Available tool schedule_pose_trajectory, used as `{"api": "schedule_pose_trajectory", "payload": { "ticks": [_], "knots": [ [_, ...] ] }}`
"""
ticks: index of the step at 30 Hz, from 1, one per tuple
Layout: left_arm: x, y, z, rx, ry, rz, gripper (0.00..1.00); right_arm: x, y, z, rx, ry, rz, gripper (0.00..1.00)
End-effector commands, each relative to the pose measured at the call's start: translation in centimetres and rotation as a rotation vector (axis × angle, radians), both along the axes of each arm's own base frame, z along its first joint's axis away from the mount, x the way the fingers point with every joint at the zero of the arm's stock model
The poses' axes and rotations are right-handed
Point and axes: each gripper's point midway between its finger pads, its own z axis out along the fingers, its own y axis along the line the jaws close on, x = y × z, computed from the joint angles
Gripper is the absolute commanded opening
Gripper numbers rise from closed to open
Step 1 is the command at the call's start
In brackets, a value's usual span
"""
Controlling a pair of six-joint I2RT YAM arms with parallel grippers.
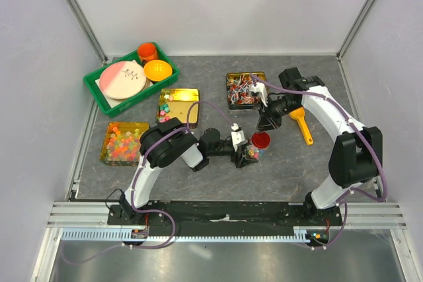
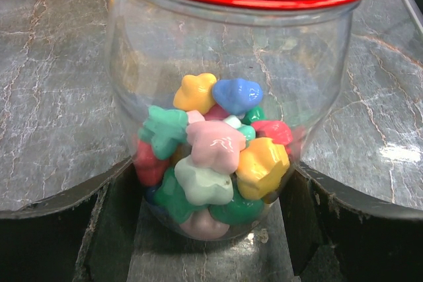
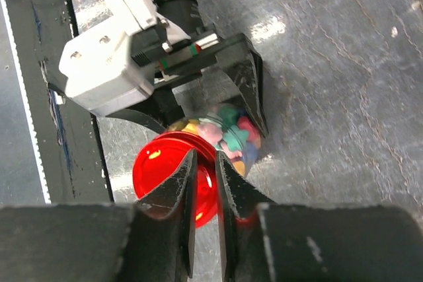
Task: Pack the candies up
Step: Screw the bottle lid onto the packing bottle.
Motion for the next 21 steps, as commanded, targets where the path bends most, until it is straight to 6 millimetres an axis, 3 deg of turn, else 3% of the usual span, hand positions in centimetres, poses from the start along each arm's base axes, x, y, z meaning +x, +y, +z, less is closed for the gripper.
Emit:
{"api": "schedule_pose_trajectory", "payload": {
  "ticks": [1, 13, 21],
  "knots": [
    [1.9, 0.3, -0.1, 0.009, 0.023, 0.084, 0.02, -2.1, -1.6, -0.6, -0.049, 0.064, -0.02, 0.2],
    [2.8, 0.6, -0.1, 0.003, 0.055, 0.116, 0.02, -3.8, -3.5, -0.9, -0.075, 0.082, -0.061, 0.23],
    [2.9, 0.6, 0.0, 0.002, 0.06, 0.121, 0.01, -6.7, -4.1, -0.1, -0.082, 0.112, -0.002, 0.23]
  ]
}}
